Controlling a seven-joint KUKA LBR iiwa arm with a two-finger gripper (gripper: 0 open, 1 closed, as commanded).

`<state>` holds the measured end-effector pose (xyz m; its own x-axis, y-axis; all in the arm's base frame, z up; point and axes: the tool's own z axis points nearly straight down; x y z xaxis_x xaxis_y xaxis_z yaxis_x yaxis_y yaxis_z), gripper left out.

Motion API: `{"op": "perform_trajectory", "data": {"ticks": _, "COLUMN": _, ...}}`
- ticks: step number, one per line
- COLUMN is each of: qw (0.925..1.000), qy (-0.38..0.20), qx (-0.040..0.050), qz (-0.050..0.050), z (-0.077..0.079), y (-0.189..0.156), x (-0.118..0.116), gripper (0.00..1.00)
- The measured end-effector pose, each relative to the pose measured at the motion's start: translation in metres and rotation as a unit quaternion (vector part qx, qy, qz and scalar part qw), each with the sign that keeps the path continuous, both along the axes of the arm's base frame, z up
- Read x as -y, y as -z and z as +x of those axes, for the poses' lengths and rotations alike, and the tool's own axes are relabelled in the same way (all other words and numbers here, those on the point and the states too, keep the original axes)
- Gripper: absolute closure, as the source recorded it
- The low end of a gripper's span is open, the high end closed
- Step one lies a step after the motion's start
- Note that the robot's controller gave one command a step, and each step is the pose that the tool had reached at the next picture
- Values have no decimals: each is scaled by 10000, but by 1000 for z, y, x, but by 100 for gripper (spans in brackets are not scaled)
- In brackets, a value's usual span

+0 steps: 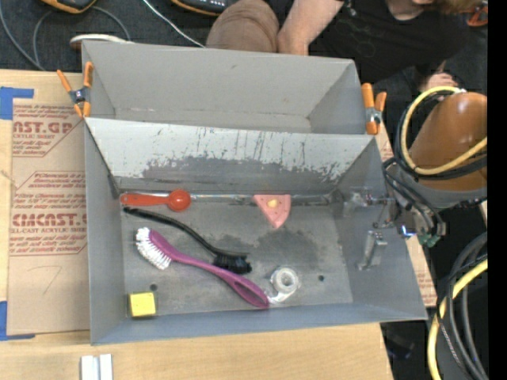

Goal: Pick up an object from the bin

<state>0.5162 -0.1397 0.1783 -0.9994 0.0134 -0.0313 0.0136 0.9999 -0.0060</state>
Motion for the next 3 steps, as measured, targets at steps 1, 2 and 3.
{"op": "perform_trajectory", "data": {"ticks": 1, "qw": 9997, "qy": 250, "qx": -28, "qz": 25, "z": 5, "y": 80, "x": -11, "gripper": 0}}
{"op": "perform_trajectory", "data": {"ticks": 2, "qw": 9940, "qy": 1096, "qx": 35, "qz": 44, "z": 40, "y": 52, "x": -20, "gripper": 0}}
{"op": "perform_trajectory", "data": {"ticks": 3, "qw": 9888, "qy": 1494, "qx": -20, "qz": 55, "z": 21, "y": 110, "x": 1, "gripper": 0}}
